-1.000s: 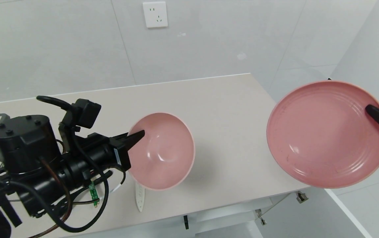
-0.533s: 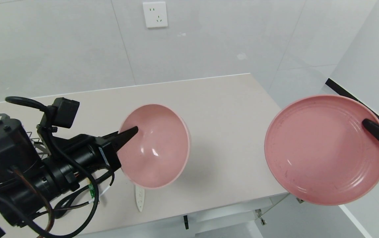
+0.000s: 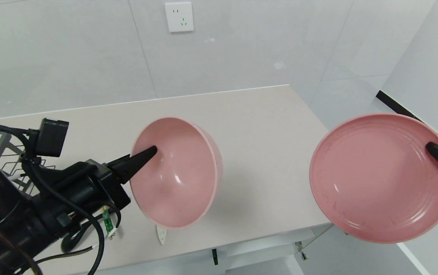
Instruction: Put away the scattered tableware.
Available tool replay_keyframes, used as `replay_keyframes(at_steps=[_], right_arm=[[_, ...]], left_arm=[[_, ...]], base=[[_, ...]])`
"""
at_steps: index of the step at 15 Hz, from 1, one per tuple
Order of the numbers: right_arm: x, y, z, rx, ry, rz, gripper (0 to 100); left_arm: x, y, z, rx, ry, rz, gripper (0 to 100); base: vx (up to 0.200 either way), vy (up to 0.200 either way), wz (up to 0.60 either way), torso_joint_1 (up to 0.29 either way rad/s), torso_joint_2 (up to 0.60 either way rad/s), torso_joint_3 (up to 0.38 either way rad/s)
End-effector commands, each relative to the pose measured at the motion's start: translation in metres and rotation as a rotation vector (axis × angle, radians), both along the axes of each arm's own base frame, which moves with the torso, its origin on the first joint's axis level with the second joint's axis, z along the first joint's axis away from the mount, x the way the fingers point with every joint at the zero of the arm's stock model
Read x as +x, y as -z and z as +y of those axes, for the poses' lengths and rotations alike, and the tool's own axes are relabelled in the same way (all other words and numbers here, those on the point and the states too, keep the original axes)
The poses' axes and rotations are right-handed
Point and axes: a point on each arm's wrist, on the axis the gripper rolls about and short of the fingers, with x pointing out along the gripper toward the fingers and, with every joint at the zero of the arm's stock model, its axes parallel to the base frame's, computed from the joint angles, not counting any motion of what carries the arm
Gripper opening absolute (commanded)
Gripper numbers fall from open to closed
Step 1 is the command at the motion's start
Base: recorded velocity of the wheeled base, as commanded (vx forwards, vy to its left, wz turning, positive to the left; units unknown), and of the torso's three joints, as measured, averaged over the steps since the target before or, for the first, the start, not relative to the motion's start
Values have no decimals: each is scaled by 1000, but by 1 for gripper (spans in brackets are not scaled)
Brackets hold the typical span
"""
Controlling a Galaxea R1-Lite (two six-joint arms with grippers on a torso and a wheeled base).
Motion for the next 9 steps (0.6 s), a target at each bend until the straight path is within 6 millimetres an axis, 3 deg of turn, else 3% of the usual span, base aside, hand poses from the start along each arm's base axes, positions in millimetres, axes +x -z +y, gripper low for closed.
replay_keyframes(at_steps=[1, 5, 9], right_arm=[[-1, 1, 1, -2, -10, -1, 0], [-2, 1, 4, -30, -38, -15, 0], [-2, 3, 4, -46, -28, -15, 0]], left_arm=[[-15, 16, 1, 31, 33, 32, 0], [-20, 17, 4, 19, -9, -18, 0], [-10, 29, 1, 102, -142, 1, 0]], base=[[0, 0, 0, 0, 0, 0], [0, 0, 0, 0, 0, 0], [0, 0, 0, 0, 0, 0]])
